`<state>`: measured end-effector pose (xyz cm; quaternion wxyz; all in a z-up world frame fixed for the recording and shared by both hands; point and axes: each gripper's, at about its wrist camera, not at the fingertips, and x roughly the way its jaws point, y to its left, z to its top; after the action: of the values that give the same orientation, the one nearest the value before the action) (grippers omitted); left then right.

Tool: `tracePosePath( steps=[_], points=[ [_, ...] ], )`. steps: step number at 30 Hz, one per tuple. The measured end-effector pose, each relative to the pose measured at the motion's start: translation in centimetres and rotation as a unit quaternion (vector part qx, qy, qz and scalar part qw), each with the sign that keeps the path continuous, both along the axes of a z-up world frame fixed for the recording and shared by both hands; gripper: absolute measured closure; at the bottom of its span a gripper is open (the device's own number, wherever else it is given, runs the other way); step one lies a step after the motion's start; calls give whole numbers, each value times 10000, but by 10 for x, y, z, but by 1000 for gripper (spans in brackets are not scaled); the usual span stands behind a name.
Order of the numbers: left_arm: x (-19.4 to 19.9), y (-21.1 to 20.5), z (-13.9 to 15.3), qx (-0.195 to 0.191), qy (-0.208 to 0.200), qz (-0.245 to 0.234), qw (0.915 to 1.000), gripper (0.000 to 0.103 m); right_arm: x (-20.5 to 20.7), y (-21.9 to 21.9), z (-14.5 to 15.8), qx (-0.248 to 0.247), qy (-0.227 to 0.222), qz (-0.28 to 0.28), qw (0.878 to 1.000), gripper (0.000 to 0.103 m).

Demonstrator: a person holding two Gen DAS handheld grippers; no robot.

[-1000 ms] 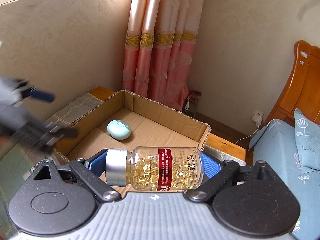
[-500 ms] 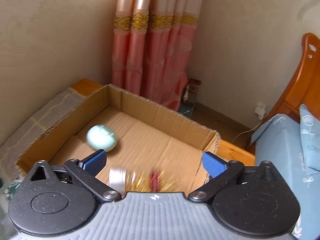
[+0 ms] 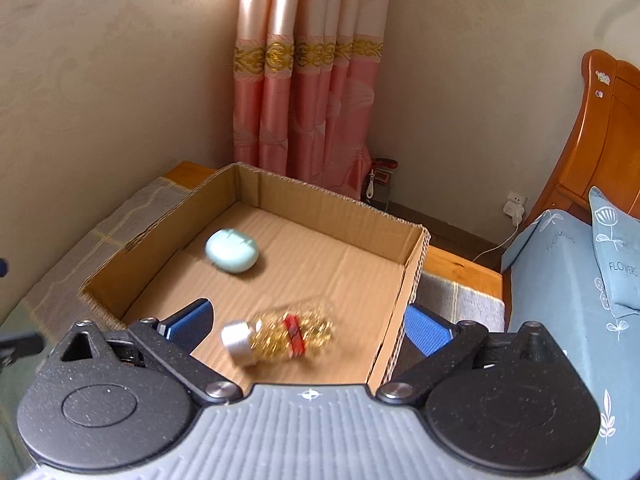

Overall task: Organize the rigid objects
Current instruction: 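Move the left gripper back to the grey cat figurine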

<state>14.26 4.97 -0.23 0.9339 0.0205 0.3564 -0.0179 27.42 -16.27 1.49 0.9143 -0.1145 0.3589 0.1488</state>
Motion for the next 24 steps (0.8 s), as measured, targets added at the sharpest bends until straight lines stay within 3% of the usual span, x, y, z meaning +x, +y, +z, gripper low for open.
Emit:
tracePosePath(
  steps=[8,12,16,24],
  points=[
    [26,-19,-19,277,217,-94,9993,2,-54,-3,-14,-115,-180,-124,9997,0],
    [31,-27,-29,434,338,-204,9983,2,-71,-12,-27,82,-80,-283,9995,0],
    [22,-29,-34,331,439,-353,9979,2,-93,-22,-39,359,-23,-371,9987,0],
    [-14,-28,-25,263,375,-597,9972,2,-132,-30,-62,466,66,-513,9976,0]
  ],
)
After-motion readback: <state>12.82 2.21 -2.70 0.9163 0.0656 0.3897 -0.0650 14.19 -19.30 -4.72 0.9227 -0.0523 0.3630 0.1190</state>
